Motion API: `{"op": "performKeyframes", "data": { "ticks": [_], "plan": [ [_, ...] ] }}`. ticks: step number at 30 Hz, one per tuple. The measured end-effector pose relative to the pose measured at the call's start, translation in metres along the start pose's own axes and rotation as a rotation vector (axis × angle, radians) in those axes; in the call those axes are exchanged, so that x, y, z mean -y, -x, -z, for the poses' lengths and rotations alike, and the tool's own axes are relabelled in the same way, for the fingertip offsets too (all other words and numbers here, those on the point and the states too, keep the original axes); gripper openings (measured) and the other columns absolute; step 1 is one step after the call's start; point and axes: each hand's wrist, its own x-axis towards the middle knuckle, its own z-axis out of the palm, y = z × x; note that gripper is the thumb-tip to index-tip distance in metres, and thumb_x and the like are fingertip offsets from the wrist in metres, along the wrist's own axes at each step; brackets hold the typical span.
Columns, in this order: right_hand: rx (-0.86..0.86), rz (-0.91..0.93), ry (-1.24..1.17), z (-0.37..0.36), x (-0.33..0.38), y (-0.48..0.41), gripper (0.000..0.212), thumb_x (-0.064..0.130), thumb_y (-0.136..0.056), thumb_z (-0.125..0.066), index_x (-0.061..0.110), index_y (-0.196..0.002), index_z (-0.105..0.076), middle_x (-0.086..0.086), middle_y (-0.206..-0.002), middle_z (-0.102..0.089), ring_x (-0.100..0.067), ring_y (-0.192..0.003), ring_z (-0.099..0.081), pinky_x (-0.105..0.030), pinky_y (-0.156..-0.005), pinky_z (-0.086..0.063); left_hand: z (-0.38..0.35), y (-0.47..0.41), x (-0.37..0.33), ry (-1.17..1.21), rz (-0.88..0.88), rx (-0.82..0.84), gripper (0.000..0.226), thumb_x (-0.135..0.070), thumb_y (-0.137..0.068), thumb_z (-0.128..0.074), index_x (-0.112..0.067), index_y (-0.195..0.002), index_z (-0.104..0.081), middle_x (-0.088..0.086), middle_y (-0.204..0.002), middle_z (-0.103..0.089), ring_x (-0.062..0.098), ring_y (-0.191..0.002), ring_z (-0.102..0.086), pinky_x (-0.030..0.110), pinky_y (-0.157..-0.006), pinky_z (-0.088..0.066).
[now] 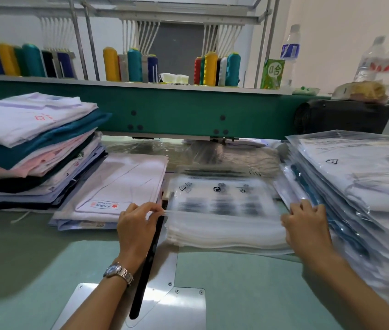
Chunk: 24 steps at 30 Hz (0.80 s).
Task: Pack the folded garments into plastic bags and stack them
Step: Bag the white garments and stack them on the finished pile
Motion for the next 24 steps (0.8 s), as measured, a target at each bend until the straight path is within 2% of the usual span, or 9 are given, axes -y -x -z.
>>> {"op": "performKeyframes", "data": {
  "ticks": [2, 6, 8, 10, 12, 15, 19, 22, 24],
  "plan": [
    [0.068, -0.058, 0.045, 0.002, -0.002, 0.001, 0.019, 0.024, -0.083, -0.058, 0.032, -0.095, -0.07, 0.008, -0.098, -0.059, -0.019, -0.098, -0.047, -0.036, -0.078, -0.027, 0.0, 0.001, 0.0, 0.004, 0.002, 0.009, 0.015, -0.018, -0.075, -0.083, -0.027, -0.083, -0.073, -0.031, -0.062, -0.032, 0.006, -0.057, -0.04, 0.028, -0.061, -0.036],
    [0.157, -0.083, -0.017, 0.009, 0.009, 0.0, 0.019, 0.028, -0.088, -0.052, 0.033, -0.1, -0.067, 0.008, -0.108, -0.058, -0.02, -0.106, -0.043, -0.037, -0.083, -0.029, -0.001, 0.005, 0.0, 0.042, 0.035, 0.02, 0.015, -0.019, -0.075, -0.082, -0.026, -0.084, -0.073, -0.027, -0.062, -0.037, 0.005, -0.056, -0.043, 0.027, -0.058, -0.039],
    [0.156, -0.011, -0.269, 0.01, 0.018, -0.004, 0.027, 0.046, -0.092, -0.051, 0.034, -0.112, -0.065, 0.007, -0.115, -0.058, -0.02, -0.111, -0.044, -0.036, -0.088, -0.031, -0.001, 0.006, 0.001, 0.065, 0.062, 0.035, 0.014, -0.02, -0.076, -0.081, -0.027, -0.085, -0.072, -0.024, -0.062, -0.041, 0.004, -0.056, -0.045, 0.029, -0.057, -0.044],
    [0.126, 0.106, -0.647, 0.015, 0.031, -0.009, 0.036, 0.053, -0.092, -0.052, 0.033, -0.12, -0.065, 0.007, -0.109, -0.059, -0.016, -0.107, -0.047, -0.031, -0.09, -0.036, -0.001, 0.007, 0.002, 0.074, 0.072, 0.036, 0.012, -0.021, -0.077, -0.081, -0.026, -0.085, -0.073, -0.024, -0.063, -0.041, 0.003, -0.056, -0.045, 0.029, -0.057, -0.045],
    [0.076, 0.235, -0.863, 0.02, 0.046, -0.016, 0.036, 0.051, -0.092, -0.054, 0.032, -0.119, -0.067, 0.008, -0.104, -0.059, -0.013, -0.102, -0.046, -0.029, -0.09, -0.039, -0.001, 0.006, 0.001, 0.078, 0.077, 0.031, 0.011, -0.022, -0.077, -0.08, -0.025, -0.085, -0.073, -0.025, -0.063, -0.042, 0.002, -0.056, -0.046, 0.03, -0.057, -0.046],
    [0.133, 0.345, -0.969, 0.019, 0.063, -0.031, 0.035, 0.052, -0.089, -0.057, 0.036, -0.118, -0.066, 0.011, -0.107, -0.057, -0.011, -0.106, -0.045, -0.028, -0.093, -0.039, -0.002, 0.004, 0.001, 0.08, 0.066, 0.026, 0.01, -0.021, -0.078, -0.08, -0.024, -0.084, -0.073, -0.017, -0.063, -0.056, 0.008, -0.06, -0.054, 0.036, -0.068, -0.047],
    [0.238, 0.346, -1.056, 0.008, 0.07, -0.05, 0.03, 0.052, -0.084, -0.063, 0.037, -0.108, -0.071, 0.015, -0.109, -0.06, -0.006, -0.106, -0.05, -0.03, -0.094, -0.042, -0.004, 0.003, 0.003, 0.071, 0.062, 0.013, 0.01, -0.022, -0.079, -0.079, -0.024, -0.086, -0.073, -0.012, -0.069, -0.066, 0.008, -0.065, -0.058, 0.034, -0.073, -0.041],
    [0.219, 0.335, -1.212, -0.004, 0.074, -0.053, 0.02, 0.041, -0.088, -0.065, 0.03, -0.102, -0.075, 0.016, -0.105, -0.067, 0.001, -0.099, -0.06, -0.028, -0.09, -0.048, -0.007, 0.001, 0.007, 0.047, 0.044, 0.046, 0.01, -0.022, -0.08, -0.078, -0.024, -0.089, -0.073, -0.013, -0.073, -0.067, 0.007, -0.068, -0.058, 0.036, -0.074, -0.043],
    [0.231, 0.338, -1.26, -0.013, 0.076, -0.051, 0.02, 0.03, -0.092, -0.063, 0.025, -0.109, -0.073, 0.016, -0.111, -0.068, 0.007, -0.103, -0.06, -0.024, -0.094, -0.048, -0.008, 0.0, 0.009, 0.062, 0.037, 0.066, 0.01, -0.02, -0.082, -0.077, -0.023, -0.09, -0.072, -0.015, -0.075, -0.066, 0.004, -0.069, -0.056, 0.037, -0.076, -0.046]
  ]
}}
